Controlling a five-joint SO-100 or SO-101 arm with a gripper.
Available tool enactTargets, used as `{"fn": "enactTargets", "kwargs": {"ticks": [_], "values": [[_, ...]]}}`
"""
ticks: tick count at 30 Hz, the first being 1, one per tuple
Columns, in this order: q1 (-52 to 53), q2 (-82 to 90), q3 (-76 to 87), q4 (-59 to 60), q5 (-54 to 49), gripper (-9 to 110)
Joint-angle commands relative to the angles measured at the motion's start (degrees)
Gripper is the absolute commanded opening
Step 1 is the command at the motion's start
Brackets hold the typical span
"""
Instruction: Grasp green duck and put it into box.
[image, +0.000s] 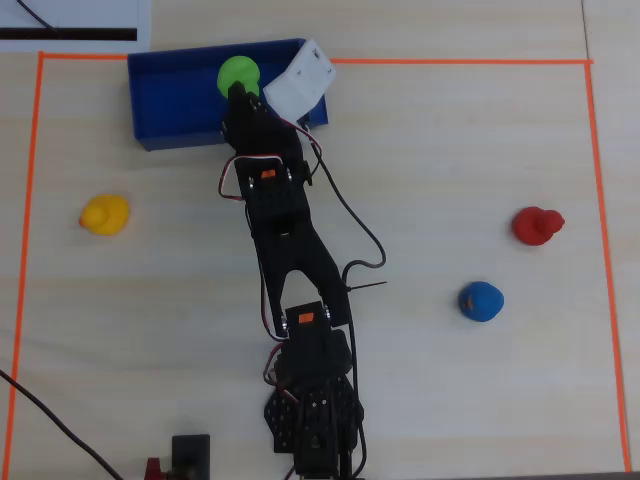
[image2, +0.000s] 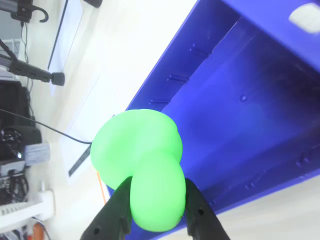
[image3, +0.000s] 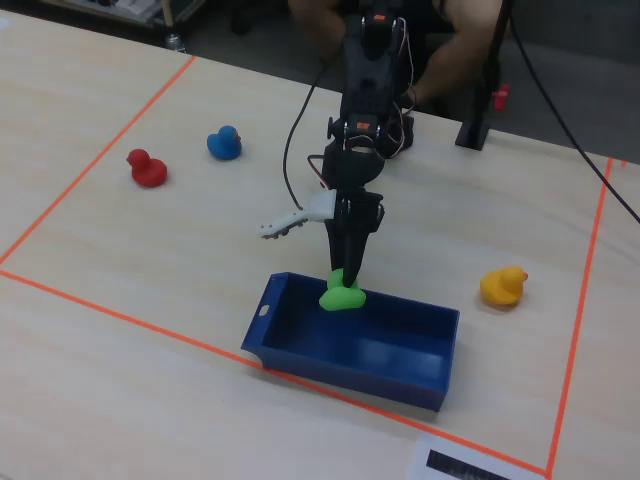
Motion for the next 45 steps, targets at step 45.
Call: {"fn": "enactTargets", "kwargs": {"ticks": [45], "values": [[-10.63, 103.80, 70.93, 52.47, -37.62, 0]]}}
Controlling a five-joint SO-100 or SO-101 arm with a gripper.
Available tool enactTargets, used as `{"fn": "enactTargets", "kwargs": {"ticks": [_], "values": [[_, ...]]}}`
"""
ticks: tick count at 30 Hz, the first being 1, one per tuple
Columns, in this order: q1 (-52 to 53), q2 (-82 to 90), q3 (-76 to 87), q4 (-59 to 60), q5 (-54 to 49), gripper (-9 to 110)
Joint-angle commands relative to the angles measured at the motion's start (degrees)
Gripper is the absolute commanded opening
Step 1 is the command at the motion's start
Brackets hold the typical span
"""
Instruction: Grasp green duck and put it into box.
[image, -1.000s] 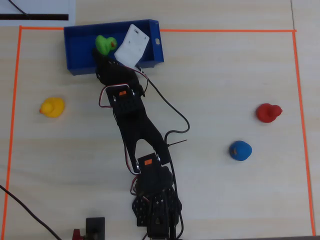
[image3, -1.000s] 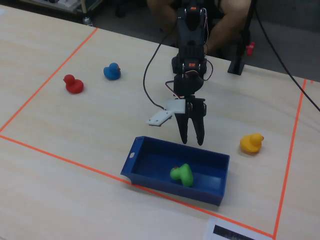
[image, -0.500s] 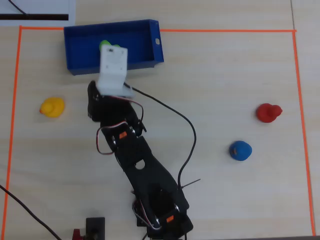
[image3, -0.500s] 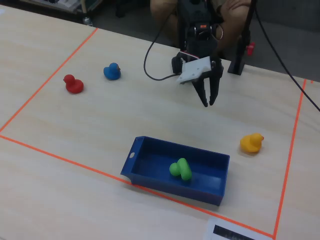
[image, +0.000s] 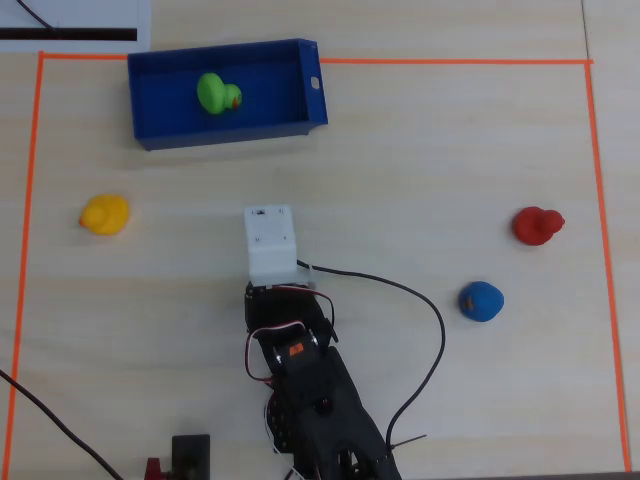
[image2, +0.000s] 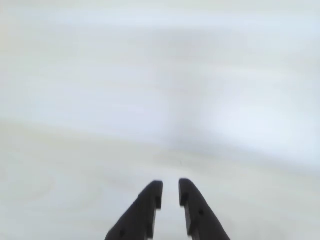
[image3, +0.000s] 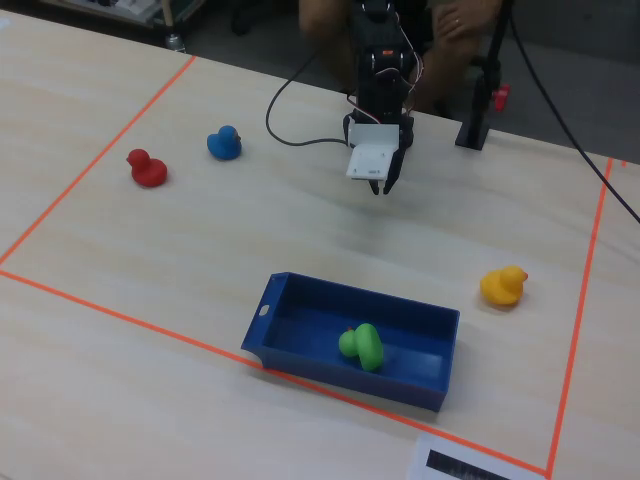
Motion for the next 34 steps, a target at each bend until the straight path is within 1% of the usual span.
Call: {"fn": "enactTargets", "kwargs": {"ticks": [1, 4, 9, 16, 34], "values": [[0.18, 9.67, 3.69, 4.57, 0.70, 0], [0.09, 9.67, 7.38, 5.27, 0.09, 0], [0.26, 9.67, 7.47, 11.07, -2.99, 0], [2.29, 9.67, 7.47, 11.07, -2.90, 2], [2.29, 9.67, 7.56, 11.07, -2.90, 2]]}}
